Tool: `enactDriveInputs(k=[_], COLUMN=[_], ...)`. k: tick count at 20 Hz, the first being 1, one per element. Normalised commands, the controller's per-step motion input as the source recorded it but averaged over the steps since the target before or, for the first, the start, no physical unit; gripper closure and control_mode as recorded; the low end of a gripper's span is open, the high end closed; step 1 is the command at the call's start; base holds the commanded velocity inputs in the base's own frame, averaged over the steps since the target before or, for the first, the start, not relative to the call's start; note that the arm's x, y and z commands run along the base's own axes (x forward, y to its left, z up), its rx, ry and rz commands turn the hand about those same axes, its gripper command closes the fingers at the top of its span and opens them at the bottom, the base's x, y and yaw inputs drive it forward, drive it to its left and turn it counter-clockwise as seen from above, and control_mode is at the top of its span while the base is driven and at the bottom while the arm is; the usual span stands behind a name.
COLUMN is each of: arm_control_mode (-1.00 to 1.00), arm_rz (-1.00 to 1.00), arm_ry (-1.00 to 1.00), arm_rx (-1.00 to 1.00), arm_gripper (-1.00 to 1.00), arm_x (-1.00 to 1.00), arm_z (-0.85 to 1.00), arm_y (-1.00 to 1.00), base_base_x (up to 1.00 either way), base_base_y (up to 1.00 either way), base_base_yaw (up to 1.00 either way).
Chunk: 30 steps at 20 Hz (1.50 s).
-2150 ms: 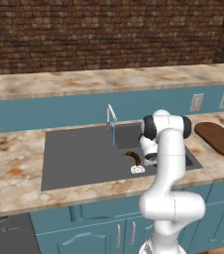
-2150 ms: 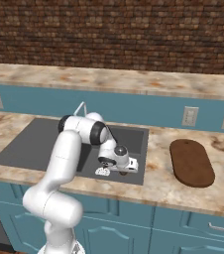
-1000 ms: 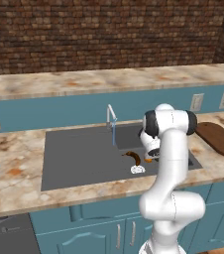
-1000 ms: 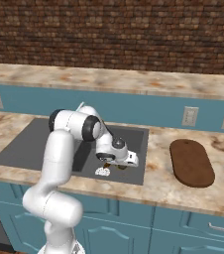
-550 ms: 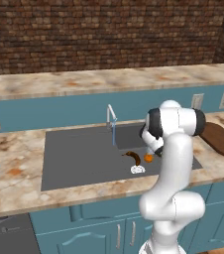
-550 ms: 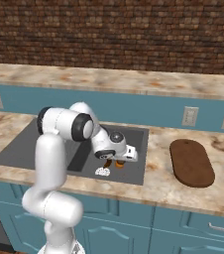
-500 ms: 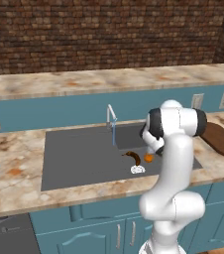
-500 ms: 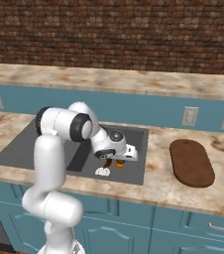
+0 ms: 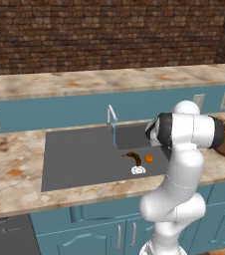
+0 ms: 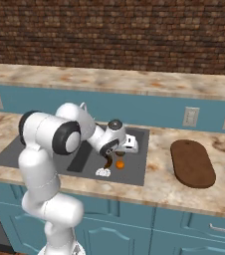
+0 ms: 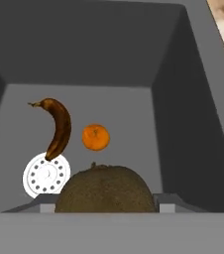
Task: Pick the tangerine, banana, kiwi from the sink and place them on the cutting board to airdry. Then turn off the sink faucet.
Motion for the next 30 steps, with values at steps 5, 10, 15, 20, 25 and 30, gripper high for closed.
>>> enactDriveInputs(k=[5, 10, 15, 20, 25, 30], arm_control_mode=[-1.0, -1.0, -1.0, -1.0, -1.0, -1.0], arm_rz=[0.0, 0.0, 0.0, -0.01, -0.02, 0.0], arm_ry=[0.22, 0.09, 0.0, -0.07, 0.0, -0.06], arm_rx=[0.02, 0.01, 0.0, 0.0, 0.0, -0.07], arm_gripper=[1.0, 1.0, 1.0, 1.0, 1.0, 1.0], arm_x=[-0.19, -0.48, -0.66, -0.75, -0.65, -0.47], arm_z=[0.73, 0.53, 0.3, 0.0, 0.16, 0.22], arm_y=[-0.06, -0.05, -0.15, -0.03, -0.06, -0.38], base_base_x=[0.0, 0.0, 0.0, 0.0, 0.0, 0.0], base_base_y=[0.0, 0.0, 0.0, 0.0, 0.0, 0.0], base_base_yaw=[0.0, 0.0, 0.0, 0.0, 0.0, 0.0])
